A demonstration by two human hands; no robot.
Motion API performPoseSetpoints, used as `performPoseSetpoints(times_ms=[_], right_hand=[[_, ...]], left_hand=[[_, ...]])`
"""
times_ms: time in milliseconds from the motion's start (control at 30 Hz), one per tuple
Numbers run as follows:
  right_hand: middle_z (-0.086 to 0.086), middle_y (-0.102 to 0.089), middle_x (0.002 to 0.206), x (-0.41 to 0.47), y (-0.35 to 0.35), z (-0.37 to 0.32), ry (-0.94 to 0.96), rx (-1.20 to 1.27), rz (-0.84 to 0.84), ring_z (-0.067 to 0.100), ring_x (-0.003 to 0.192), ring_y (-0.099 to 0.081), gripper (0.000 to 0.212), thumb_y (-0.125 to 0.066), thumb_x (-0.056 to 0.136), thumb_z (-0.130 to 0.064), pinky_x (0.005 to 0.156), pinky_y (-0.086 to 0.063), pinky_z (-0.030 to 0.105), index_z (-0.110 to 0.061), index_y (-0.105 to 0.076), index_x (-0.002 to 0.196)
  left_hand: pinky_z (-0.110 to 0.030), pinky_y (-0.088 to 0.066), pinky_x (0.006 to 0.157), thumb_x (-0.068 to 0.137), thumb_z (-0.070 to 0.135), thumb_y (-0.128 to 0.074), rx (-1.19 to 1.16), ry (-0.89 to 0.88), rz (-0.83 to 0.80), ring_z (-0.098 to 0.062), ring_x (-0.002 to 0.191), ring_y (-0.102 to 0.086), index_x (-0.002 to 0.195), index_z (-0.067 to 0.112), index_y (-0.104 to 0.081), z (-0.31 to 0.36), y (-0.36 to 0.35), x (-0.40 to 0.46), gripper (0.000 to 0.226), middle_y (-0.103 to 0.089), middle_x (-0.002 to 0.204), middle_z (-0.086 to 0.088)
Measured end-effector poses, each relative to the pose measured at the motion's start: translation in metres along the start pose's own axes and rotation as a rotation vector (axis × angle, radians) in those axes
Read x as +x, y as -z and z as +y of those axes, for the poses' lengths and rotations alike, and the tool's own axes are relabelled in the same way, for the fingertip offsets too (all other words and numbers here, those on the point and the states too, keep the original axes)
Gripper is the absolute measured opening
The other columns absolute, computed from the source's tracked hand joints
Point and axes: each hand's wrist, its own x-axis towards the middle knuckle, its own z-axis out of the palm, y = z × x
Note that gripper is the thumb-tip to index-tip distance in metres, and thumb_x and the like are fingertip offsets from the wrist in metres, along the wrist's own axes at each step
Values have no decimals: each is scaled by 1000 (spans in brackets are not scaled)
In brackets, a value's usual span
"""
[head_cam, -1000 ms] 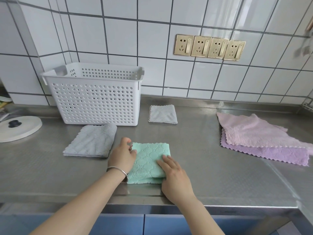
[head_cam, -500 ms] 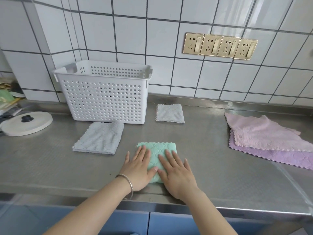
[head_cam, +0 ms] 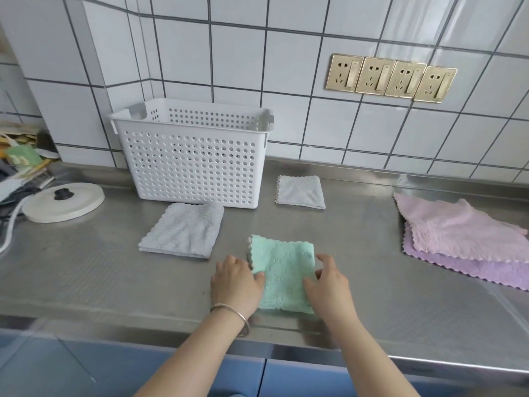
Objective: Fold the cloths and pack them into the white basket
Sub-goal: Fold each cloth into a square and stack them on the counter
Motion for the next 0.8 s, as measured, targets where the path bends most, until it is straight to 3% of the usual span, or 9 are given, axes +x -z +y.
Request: performPoseSetpoints(times_ms=[100,200,267,367,533,700,800], right_hand=[[-11,-52,84,-3,2,-5,-32,150,18,3,68,-51,46,-50,89,-8,51,-40,16,-19,-39,133],[-10,-56,90,-3,0,-24,-30,344,70,6,75,-57,42,-54,89,-10,54,-42,17,-22,-44,127],[-9,-57,92,3,-7,-51,35,434,97,8,81,-58,38,-57,88,-11,57,-44,19,-25,-45,121],[-12,-56,91,22,-36,-102,141,510,61,2,78,-57,34,-58,88,-14,56,-44,15,-32,-42,112],[-7,-55,93,48,-109,-152,180,483,5,0,71,-54,37,-54,89,-15,50,-42,8,-25,-42,122],[0,-48,107,52,-153,-143,187,332,50,13,82,-52,45,-47,87,-5,71,-38,22,-21,-43,129],[2,-45,111,51,-161,-142,319,76,137,14,78,-50,55,-38,81,2,72,-43,27,-24,-51,128]], left_hand=[[-33,-41,80,92,35,-44,-253,-20,1,-31,106,-54,105,10,-53,1,11,0,30,-59,107,-9],[-30,-34,64,91,32,-50,-576,-21,44,-33,88,-56,87,16,-44,-6,37,6,17,-50,73,2],[-27,-31,64,90,31,-54,-683,-28,168,-25,80,-52,91,19,-44,-18,62,17,15,-51,75,5],[-26,-34,70,90,28,-53,-787,-6,376,-21,84,-53,104,20,-47,-46,98,46,17,-55,89,2],[-35,-41,77,94,20,-45,-592,159,406,-35,98,-58,123,12,-45,-114,104,105,30,-66,99,-12],[-35,-43,72,92,18,-44,-428,226,276,-37,86,-59,122,24,-48,-151,73,115,31,-68,88,-16],[-35,-45,78,91,15,-43,-357,173,273,-35,93,-57,122,28,-54,-157,70,120,36,-62,105,-12]])
